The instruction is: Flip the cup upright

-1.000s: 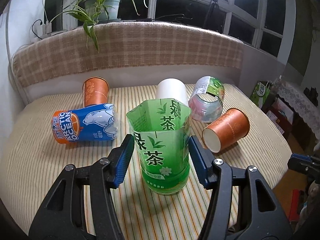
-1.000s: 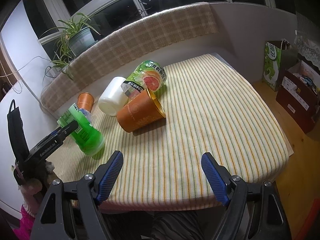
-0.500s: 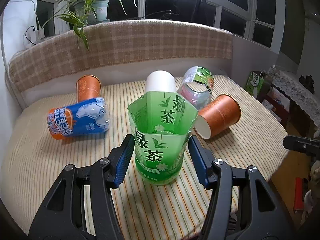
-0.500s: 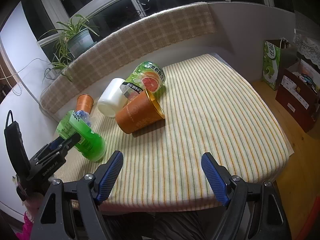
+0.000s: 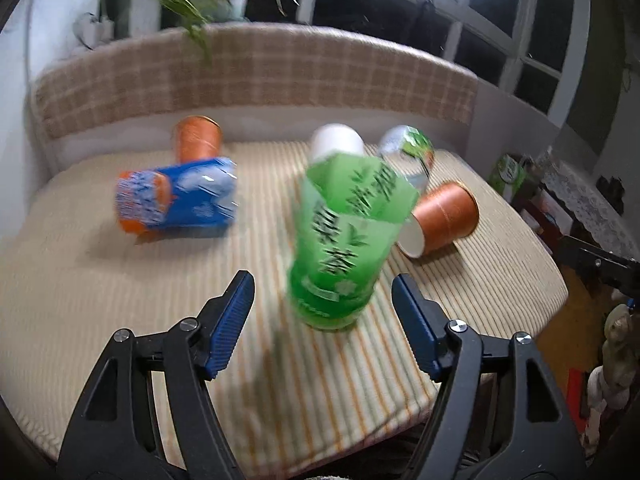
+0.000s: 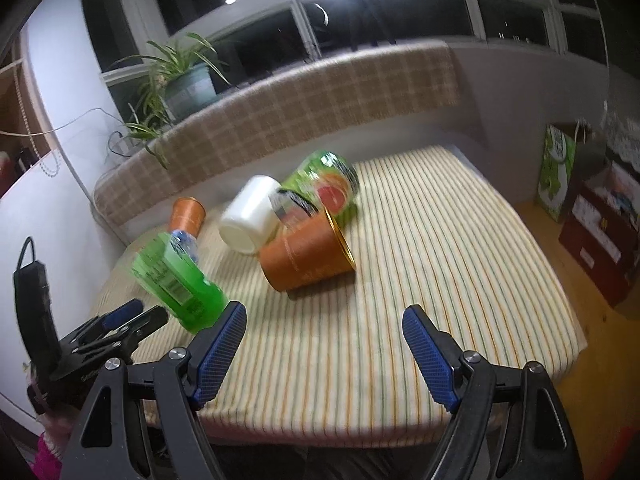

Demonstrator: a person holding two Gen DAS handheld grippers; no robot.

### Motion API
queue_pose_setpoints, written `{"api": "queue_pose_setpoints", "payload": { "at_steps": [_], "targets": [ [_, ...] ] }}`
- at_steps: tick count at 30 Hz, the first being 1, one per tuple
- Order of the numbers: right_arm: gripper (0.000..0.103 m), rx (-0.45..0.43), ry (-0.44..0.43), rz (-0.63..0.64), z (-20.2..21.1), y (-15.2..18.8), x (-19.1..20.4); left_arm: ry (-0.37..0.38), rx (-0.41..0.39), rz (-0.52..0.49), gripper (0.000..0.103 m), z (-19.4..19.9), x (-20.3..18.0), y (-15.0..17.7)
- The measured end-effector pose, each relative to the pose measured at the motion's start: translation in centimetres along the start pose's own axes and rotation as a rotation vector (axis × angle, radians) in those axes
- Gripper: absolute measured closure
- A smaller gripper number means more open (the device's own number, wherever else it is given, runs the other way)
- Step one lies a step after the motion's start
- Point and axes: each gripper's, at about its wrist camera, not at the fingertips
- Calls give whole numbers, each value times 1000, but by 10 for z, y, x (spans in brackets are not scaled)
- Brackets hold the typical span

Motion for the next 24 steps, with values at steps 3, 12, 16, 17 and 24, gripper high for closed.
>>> {"api": "queue_pose_setpoints", "payload": {
  "at_steps": [3,12,16,17,24],
  "targets": [
    [16,-58,7,43,4,-4,13,-63,-74,10,26,23,5,-3],
    [11,-208,39,135,17,-11,42,-138,-243,49,18,70,16,-14],
    [0,-256,35,144,20,-11,47,-168,-294,40,12,81,13,-17],
    [0,-267,38,146,21,-11,49,-179,-317,35,6,85,12,-17],
    [0,-323,56,180,25,-9,60,-217,-390,34,1,104,9,-20]
  ]
}}
Point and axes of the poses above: each gripper's, at about its wrist camera, not at the fingertips, and z roughly against the way its jaws point, x to its left, y to its underside, and after that the axes turned 3 degrees about -z, right-handed
